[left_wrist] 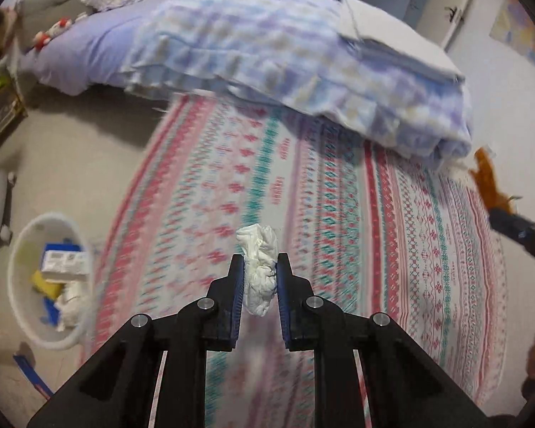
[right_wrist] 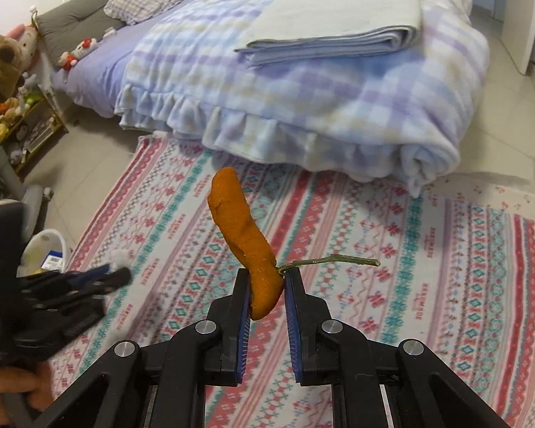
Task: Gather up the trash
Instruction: 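Carry tissue and orange peel over the wastebasket and open both tools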
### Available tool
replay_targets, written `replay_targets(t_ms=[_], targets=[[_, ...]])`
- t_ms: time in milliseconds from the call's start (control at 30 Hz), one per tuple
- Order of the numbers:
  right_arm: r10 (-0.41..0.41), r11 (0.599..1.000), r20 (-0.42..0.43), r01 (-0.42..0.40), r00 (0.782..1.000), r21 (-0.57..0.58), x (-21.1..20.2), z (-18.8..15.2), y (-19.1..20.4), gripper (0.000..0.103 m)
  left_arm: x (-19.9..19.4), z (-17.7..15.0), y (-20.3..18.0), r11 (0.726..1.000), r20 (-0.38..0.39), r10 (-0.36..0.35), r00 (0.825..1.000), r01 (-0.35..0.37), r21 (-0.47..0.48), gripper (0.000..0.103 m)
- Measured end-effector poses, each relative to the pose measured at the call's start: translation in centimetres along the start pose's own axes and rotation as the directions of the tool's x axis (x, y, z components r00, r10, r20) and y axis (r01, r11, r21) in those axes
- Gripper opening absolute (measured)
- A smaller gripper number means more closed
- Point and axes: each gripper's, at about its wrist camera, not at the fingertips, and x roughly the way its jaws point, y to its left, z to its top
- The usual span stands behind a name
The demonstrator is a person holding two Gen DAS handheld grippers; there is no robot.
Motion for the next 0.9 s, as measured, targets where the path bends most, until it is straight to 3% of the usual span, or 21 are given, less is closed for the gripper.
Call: replay_targets(t_ms=[233, 433, 667, 900], targets=[[0.016, 0.999, -0.016, -0.017, 1.0, -0.044, 1.0, -0.3, 3.5, 0.016, -4.6, -1.2, 11.4, 0.982, 0.009, -0.007, 1.0, 0.009, -0.191, 0.019], [0.042, 0.995, -0.044, -0.046, 0.998, -0.087, 2.5, -0.9, 7.5, 0.016, -4.4, -4.0, 21.6, 0.912, -0.031, -0.019, 0.999, 0.005, -0.411, 0.019], [0.115, 0.99, -0.09, -0.122, 0.989, -0.069, 4.6, -1.3, 11.5, 0.016, -3.2, -5.5, 25.5, 0.883, -0.063, -0.041, 0.997, 0.007, -0.469, 0.019], [0.107, 0.989, -0.134, -0.12, 0.985, -0.091, 7.6, -2.3, 15.7, 0.016, -1.6, -6.4, 27.6, 0.871, -0.115, -0.067, 0.991, 0.002, -0.492, 0.019]])
